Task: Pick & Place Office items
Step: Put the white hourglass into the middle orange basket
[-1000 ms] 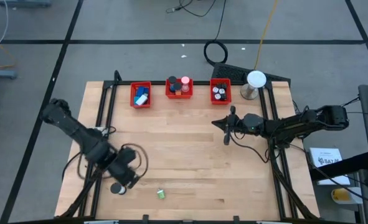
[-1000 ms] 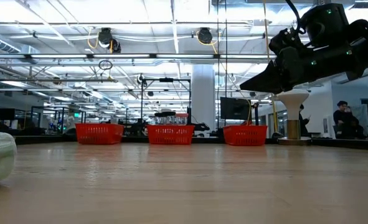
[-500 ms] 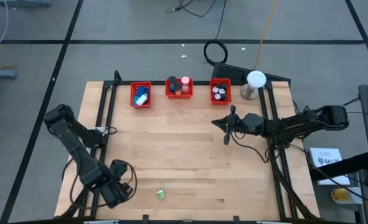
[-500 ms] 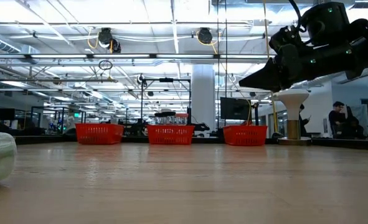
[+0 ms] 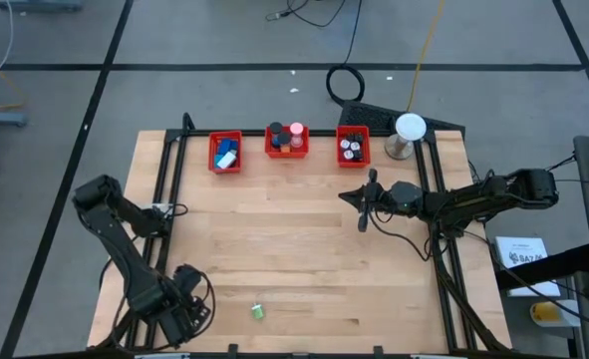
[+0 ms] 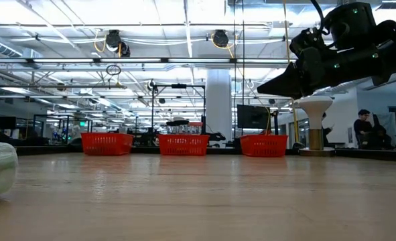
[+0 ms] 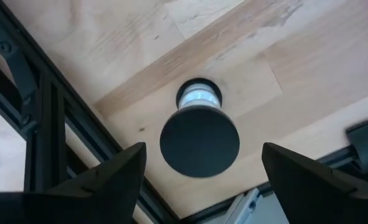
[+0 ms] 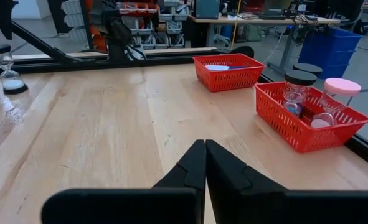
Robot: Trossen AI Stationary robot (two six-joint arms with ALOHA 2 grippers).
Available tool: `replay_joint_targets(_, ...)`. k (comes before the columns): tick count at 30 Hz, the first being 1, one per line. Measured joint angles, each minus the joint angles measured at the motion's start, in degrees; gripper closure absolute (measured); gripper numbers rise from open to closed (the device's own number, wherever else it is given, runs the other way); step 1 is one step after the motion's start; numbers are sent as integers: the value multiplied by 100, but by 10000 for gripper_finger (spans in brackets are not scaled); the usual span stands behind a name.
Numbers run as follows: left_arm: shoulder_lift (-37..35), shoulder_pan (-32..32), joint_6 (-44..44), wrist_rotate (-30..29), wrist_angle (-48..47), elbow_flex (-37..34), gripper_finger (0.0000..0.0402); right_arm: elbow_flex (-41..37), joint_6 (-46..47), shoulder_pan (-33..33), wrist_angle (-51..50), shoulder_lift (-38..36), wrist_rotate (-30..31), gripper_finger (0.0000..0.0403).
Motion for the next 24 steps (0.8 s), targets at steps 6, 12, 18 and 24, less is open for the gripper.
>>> replay_joint_targets(6, 94, -52, -45, -16, 186, -277, 78, 0, 0, 0, 0, 0, 0, 403)
replay_joint_targets(12, 92, -48, -37, 31, 417, -477, 78, 0, -2, 0, 0, 0, 2, 403)
replay_joint_targets(18, 92, -52, 77, -1, 544, -670, 128, 0, -17, 0, -2, 0, 2, 403)
replay_joint_targets(24, -6, 82, 566, -358, 603, -646, 190, 0, -20, 0, -2, 0, 2, 403)
